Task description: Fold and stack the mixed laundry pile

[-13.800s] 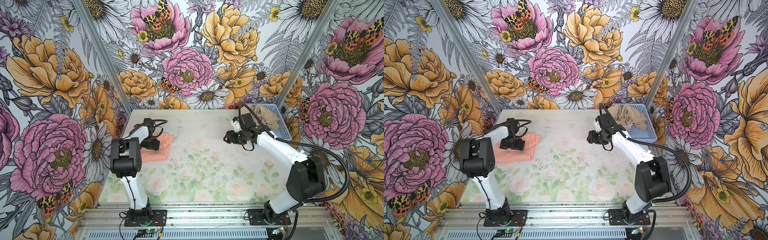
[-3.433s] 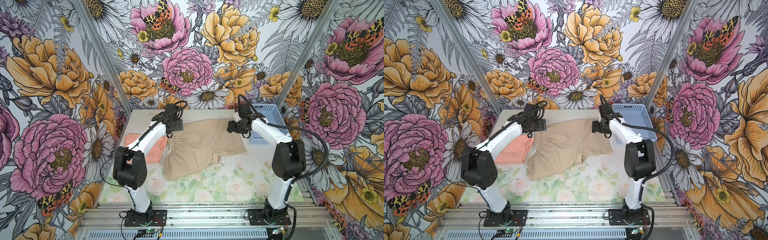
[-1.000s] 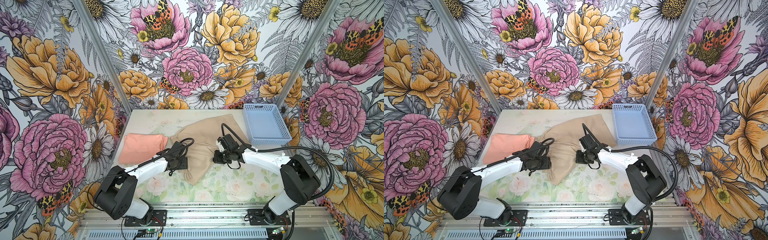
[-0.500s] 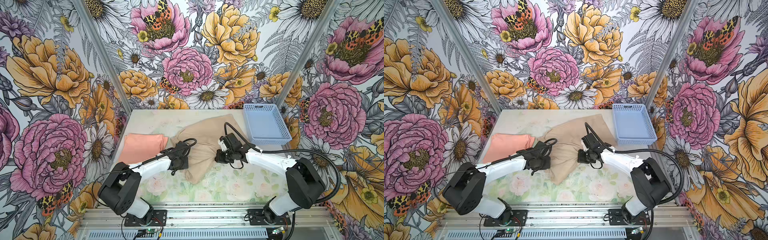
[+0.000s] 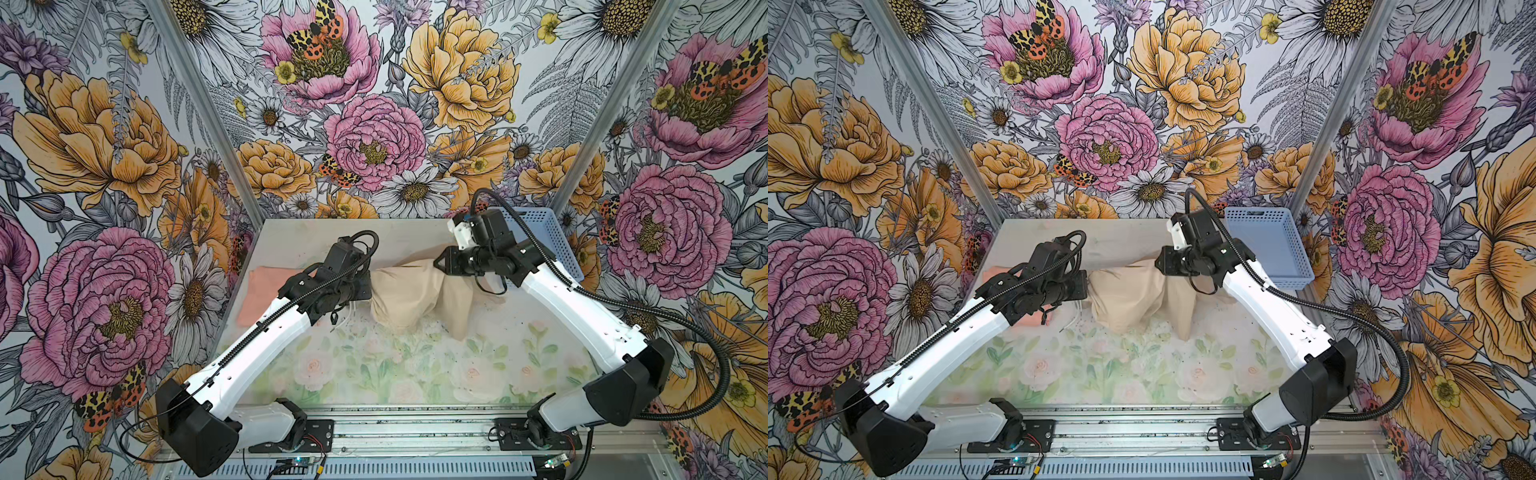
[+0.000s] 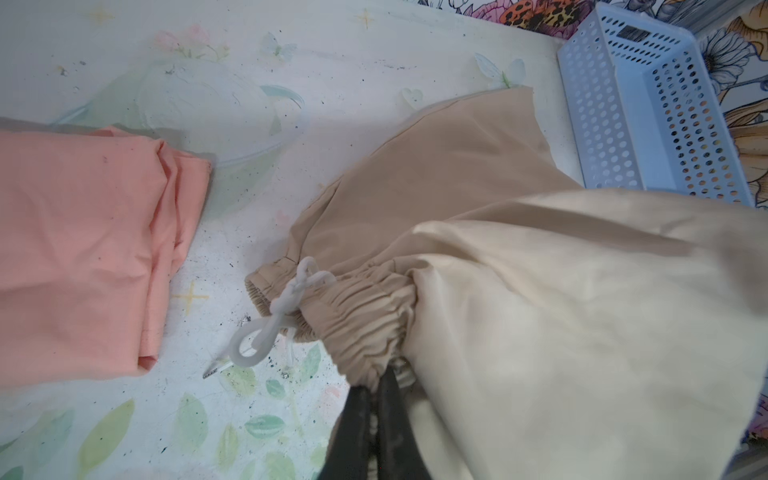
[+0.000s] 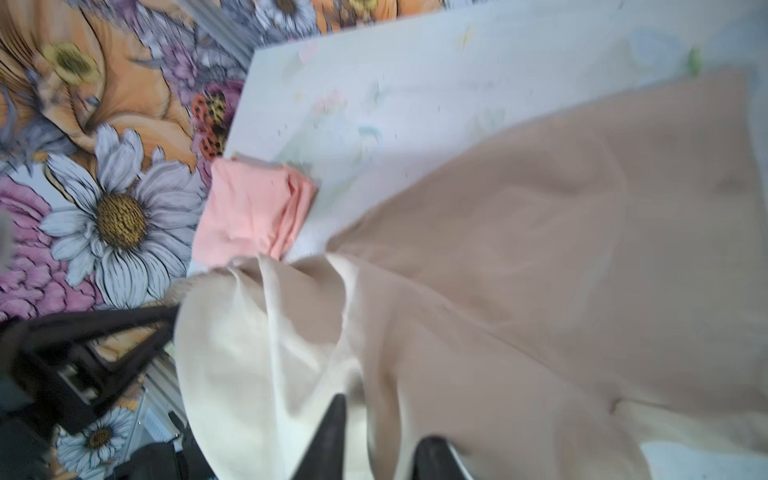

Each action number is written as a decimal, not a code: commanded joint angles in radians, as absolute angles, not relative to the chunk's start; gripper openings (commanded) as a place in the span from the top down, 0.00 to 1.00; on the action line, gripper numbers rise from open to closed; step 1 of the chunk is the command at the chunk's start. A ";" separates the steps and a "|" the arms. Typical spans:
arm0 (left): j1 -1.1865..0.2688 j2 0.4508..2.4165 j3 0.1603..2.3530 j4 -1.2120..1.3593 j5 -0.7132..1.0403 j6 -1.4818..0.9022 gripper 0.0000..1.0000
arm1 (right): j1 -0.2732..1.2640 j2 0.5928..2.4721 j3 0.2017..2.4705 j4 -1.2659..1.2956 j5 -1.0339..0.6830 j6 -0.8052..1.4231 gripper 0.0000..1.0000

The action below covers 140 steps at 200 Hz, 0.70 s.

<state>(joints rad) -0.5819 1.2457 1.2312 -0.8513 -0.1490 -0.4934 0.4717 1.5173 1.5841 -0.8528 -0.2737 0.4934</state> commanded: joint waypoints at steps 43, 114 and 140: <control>-0.497 1.316 1.298 -0.880 -0.113 -0.445 1.00 | 0.429 1.582 1.591 -0.898 -0.204 0.416 0.36; -0.462 1.333 1.369 -0.894 -0.074 -0.419 1.00 | 0.568 1.270 0.847 -0.554 -0.158 0.541 0.25; -0.464 1.335 1.401 -0.910 -0.064 -0.415 1.00 | 0.577 1.346 0.799 -0.422 -0.158 0.525 0.23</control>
<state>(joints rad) -0.4667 1.3338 1.3563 -0.9024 -0.0875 -0.4370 0.5655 1.2984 0.8169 -0.6483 -0.1864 0.5152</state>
